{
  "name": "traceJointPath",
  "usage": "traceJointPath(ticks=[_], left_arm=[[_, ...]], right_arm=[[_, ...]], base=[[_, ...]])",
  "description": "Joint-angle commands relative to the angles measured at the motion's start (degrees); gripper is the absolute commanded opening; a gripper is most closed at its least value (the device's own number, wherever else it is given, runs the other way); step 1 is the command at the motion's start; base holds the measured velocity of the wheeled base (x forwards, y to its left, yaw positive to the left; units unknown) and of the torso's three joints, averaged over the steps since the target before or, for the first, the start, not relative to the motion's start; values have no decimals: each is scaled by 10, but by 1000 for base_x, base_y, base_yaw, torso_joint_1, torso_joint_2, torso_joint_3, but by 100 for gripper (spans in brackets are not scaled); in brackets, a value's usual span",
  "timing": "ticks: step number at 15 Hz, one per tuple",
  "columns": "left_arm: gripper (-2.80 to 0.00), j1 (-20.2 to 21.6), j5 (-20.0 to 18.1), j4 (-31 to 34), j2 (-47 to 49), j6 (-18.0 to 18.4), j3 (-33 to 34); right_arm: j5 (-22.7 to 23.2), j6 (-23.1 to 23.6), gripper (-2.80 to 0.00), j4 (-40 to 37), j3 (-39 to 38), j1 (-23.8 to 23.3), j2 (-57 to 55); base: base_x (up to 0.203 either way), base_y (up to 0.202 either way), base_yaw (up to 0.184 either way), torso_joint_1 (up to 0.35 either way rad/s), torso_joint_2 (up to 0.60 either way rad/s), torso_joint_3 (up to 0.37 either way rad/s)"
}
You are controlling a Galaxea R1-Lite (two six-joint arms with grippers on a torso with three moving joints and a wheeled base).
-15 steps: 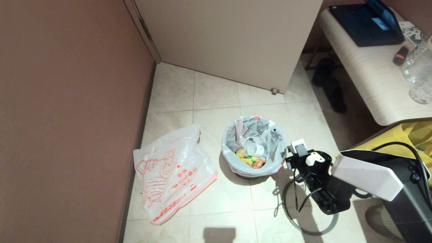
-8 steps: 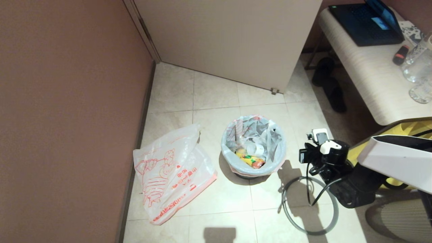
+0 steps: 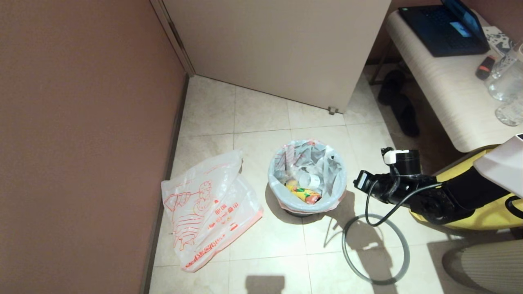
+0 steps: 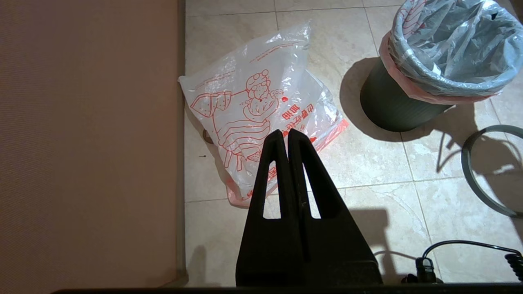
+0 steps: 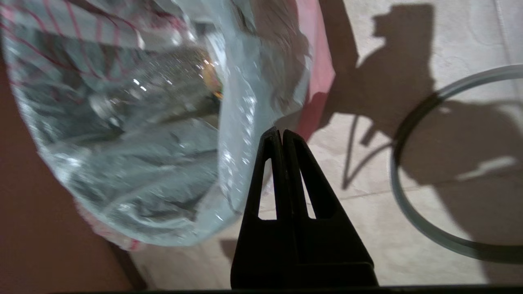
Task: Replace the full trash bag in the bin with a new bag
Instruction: Place the trash bag on the floor
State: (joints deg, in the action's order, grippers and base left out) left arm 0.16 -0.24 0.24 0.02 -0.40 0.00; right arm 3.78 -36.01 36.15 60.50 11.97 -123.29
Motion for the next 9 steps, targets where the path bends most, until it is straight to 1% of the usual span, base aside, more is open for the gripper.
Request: traceJointPath(ticks=[1, 2, 3, 4, 6, 7, 8, 9], left_arm=[[-280, 0, 0, 0, 1, 0, 0], [-280, 0, 0, 0, 1, 0, 0], [-280, 0, 1, 0, 1, -1, 0], [-280, 0, 1, 0, 1, -1, 0], [-280, 0, 1, 0, 0, -1, 0], [-280, 0, 0, 0, 0, -1, 0], [-280, 0, 0, 0, 1, -1, 0], [-280, 0, 1, 0, 0, -1, 0]], right_arm=[[53, -43, -280, -34, 58, -29, -19], [101, -77, -280, -68, 83, -58, -29], [145, -105, -280, -85, 103, -82, -33], [168, -121, -280, -103, 111, -87, -36], [173, -115, -280, -103, 114, -95, -41], [188, -106, -280, -102, 114, -100, -49], [188, -104, -280, -102, 108, -96, -48], [177, -104, -280, -100, 108, -97, -51]], base=[[0, 0, 0, 0, 0, 0], [0, 0, 0, 0, 0, 0], [0, 0, 0, 0, 0, 0], [0, 0, 0, 0, 0, 0], [0, 0, 0, 0, 0, 0], [0, 0, 0, 0, 0, 0], [0, 0, 0, 0, 0, 0], [0, 0, 0, 0, 0, 0]])
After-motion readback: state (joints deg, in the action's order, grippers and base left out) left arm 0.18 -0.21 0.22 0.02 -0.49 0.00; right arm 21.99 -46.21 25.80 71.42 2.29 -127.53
